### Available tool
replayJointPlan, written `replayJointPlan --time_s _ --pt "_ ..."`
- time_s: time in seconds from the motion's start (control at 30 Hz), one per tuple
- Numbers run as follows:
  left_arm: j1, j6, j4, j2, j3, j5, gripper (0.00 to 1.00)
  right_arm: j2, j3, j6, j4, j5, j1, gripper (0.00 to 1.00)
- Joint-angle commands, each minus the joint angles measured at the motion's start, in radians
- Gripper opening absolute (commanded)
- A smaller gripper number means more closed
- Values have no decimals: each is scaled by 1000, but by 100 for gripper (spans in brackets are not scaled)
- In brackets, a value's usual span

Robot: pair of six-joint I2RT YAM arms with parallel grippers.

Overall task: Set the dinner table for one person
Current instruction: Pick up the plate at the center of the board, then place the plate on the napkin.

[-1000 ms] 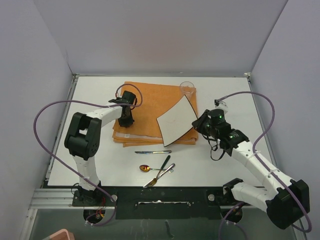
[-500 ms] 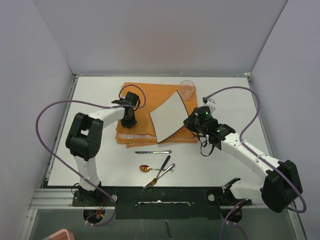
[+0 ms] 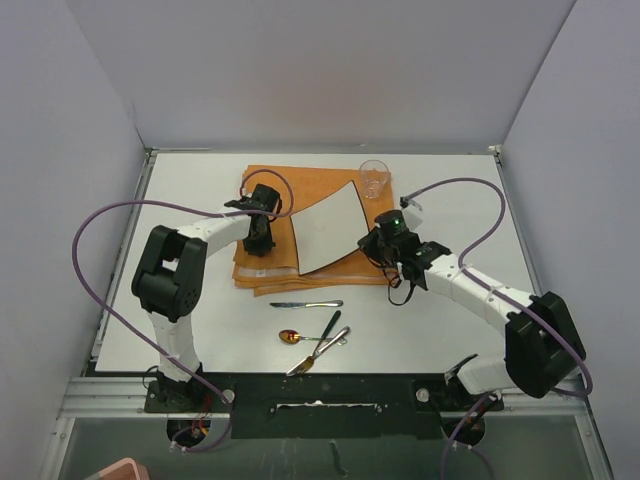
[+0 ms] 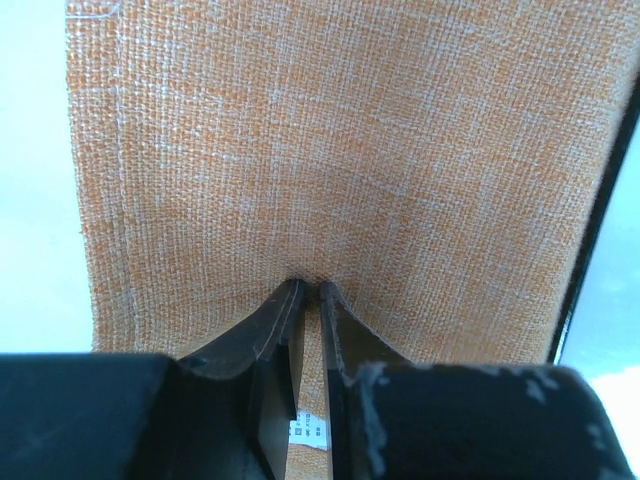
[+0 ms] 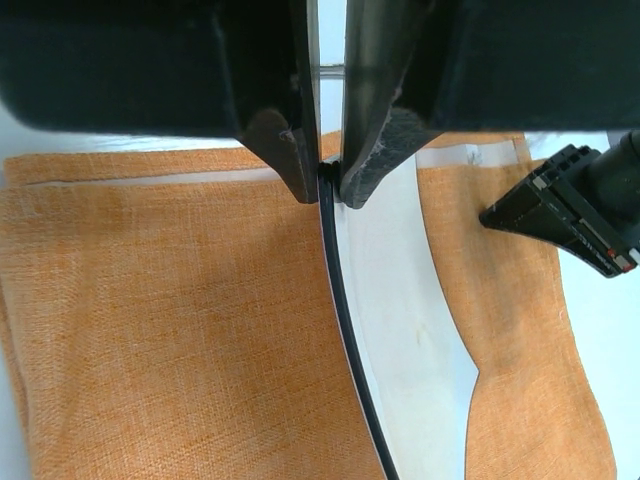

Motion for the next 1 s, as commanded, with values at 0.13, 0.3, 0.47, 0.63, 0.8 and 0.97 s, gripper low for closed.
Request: replayJointPlan --time_s 0.13,0.3,0.47,0.63,0.8,0.97 --pt "-33 -4 -23 -36 6 119 10 118 108 27 28 -31 42 0" --pt "-33 -6 -25 -40 8 117 9 181 142 21 37 -37 54 0" --pt "-33 -6 -28 -47 9 115 9 239 167 5 49 -34 62 0" --pt "-33 -7 -35 -62 8 114 9 308 209 -31 43 -24 59 0" --pt "-33 -6 -36 -83 -3 111 9 374 252 -11 31 -15 59 0" --pt "-32 2 -47 -106 -9 107 9 387 234 119 -42 79 69 0"
